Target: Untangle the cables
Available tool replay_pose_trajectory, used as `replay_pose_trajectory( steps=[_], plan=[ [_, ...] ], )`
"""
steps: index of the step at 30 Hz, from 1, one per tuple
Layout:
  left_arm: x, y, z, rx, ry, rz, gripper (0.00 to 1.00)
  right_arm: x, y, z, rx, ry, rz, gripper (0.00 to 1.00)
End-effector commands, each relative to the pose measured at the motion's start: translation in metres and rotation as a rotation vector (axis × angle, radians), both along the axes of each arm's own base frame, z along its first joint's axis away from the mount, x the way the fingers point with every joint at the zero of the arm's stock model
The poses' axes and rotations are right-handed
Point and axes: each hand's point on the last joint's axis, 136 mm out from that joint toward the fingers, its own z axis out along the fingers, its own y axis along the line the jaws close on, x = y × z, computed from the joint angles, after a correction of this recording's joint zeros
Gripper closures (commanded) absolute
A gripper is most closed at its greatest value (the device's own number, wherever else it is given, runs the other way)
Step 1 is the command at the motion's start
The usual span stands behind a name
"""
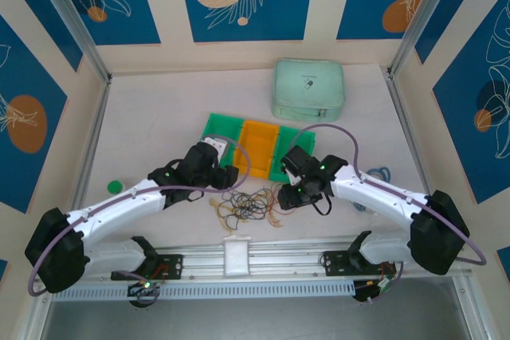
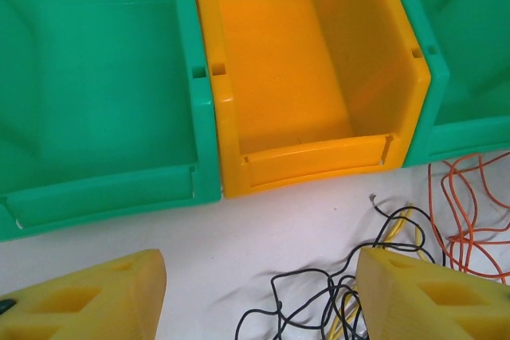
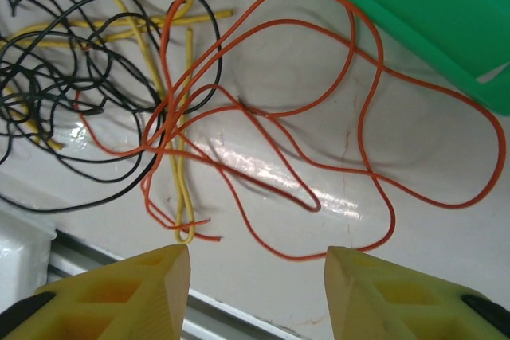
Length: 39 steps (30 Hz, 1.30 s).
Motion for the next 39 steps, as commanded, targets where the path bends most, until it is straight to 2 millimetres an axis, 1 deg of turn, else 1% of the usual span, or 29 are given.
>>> replay_pose_trajectory(
  steps=[1, 6, 11, 12, 14, 17, 20, 23, 25, 30, 39],
  plan=[
    [0.000, -0.007, 0.015, -0.042, -0.014, -0.011, 0.35, 0.006, 0.001, -0.009, -0.026, -0.021, 0.012, 0.51],
    [-0.002, 0.001, 0.022, -0.033, -0.038, 0.001, 0.35, 0.014, 0.007, -0.018, -0.035, -0.028, 0.023, 0.53],
    [-0.003, 0.005, 0.024, -0.024, -0.045, 0.005, 0.34, 0.019, 0.012, -0.021, -0.024, -0.028, 0.039, 0.72],
    [-0.003, 0.005, 0.025, -0.026, -0.045, 0.004, 0.34, 0.020, 0.012, -0.019, -0.024, -0.029, 0.043, 0.77],
    [-0.003, 0.004, 0.026, -0.032, -0.048, 0.002, 0.34, 0.021, 0.012, -0.013, -0.024, -0.042, 0.052, 0.82],
    [-0.003, 0.003, 0.029, -0.038, -0.056, -0.001, 0.34, 0.024, 0.011, 0.005, -0.005, -0.088, 0.056, 0.89],
    [-0.002, 0.001, 0.033, -0.046, -0.065, -0.007, 0.34, 0.026, 0.013, 0.037, 0.061, -0.167, 0.060, 0.94],
    [-0.001, -0.001, 0.038, -0.057, -0.076, -0.013, 0.34, 0.028, 0.016, 0.079, 0.152, -0.267, 0.068, 0.98],
    [0.000, -0.002, 0.041, -0.062, -0.084, -0.016, 0.34, 0.028, 0.017, 0.109, 0.217, -0.339, 0.073, 0.98],
    [0.002, -0.005, 0.047, -0.076, -0.093, -0.020, 0.34, 0.026, 0.015, 0.179, 0.359, -0.509, 0.082, 0.98],
    [0.000, -0.007, 0.049, -0.102, -0.103, -0.028, 0.35, 0.012, 0.019, 0.294, 0.621, -0.775, 0.161, 0.98]
  ],
)
